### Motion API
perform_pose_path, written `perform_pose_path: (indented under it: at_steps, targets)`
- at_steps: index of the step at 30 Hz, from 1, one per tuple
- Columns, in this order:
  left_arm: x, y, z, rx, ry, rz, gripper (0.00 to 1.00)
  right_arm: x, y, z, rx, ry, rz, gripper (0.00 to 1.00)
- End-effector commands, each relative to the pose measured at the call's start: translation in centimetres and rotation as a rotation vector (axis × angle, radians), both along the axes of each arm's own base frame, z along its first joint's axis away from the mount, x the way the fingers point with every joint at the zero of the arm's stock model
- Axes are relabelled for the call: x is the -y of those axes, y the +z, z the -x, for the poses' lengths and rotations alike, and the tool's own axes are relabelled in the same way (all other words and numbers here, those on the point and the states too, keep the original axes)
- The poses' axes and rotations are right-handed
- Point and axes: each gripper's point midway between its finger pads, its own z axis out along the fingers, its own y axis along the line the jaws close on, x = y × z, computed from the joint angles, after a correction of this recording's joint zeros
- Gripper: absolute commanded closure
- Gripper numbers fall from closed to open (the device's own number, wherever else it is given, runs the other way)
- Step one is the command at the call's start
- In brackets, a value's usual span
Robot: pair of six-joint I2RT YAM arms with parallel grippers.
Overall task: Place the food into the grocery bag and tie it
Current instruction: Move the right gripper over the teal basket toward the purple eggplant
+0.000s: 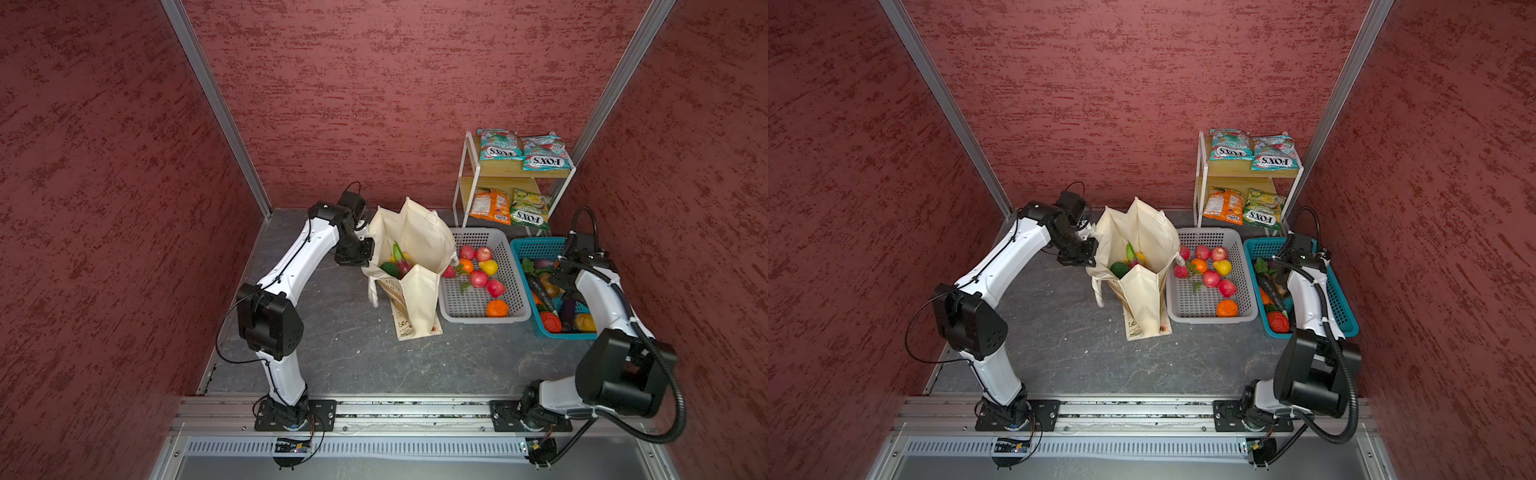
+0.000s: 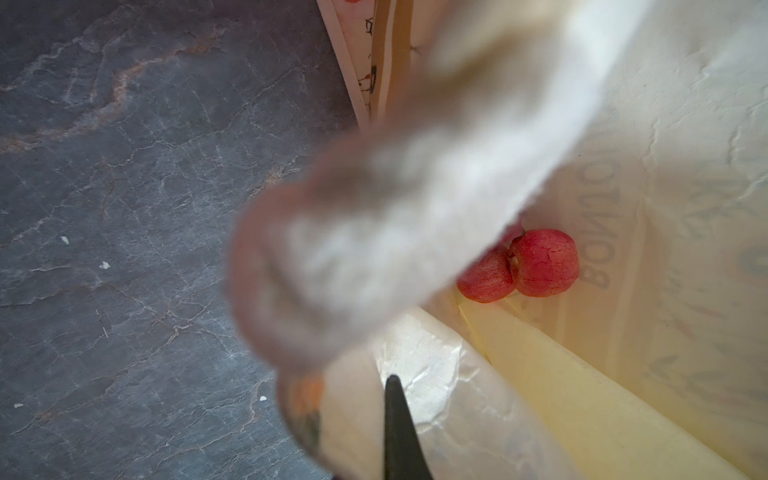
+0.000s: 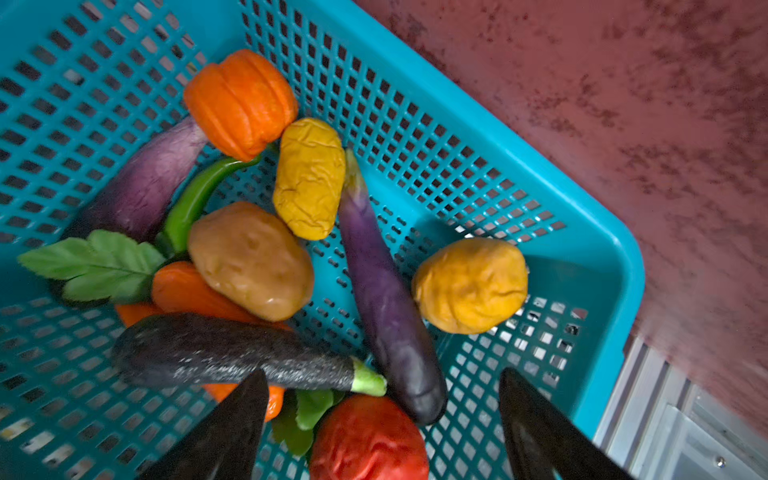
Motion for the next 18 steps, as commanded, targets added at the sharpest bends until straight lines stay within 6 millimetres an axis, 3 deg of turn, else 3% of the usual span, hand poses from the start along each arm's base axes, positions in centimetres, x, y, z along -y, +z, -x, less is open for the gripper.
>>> perform_pose_path:
  at_steps: [1, 5, 9, 18]
  targets:
    - [0.6, 0.3, 1.3, -0.017, -0.019, 0.017, 1.0, 1.6, -0.4, -0.3, 0.034, -0.02, 0.018, 0.22]
    - [0.4, 0.3, 1.4, -0.019, -0.019, 0.014, 1.0, 1.7, -1.8, -0.1, 0.057, -0.022, -0.032, 0.33]
    - [0.4, 0.2, 1.6, -0.021, -0.019, 0.011, 1.0, 1.6, -4.2, 0.1, 0.009, 0.002, -0.079, 0.34]
    - [0.4, 0.2, 1.8, -0.021, -0.02, 0.014, 1.0, 1.7, -7.6, 1.1, -0.055, 0.014, -0.15, 0.34]
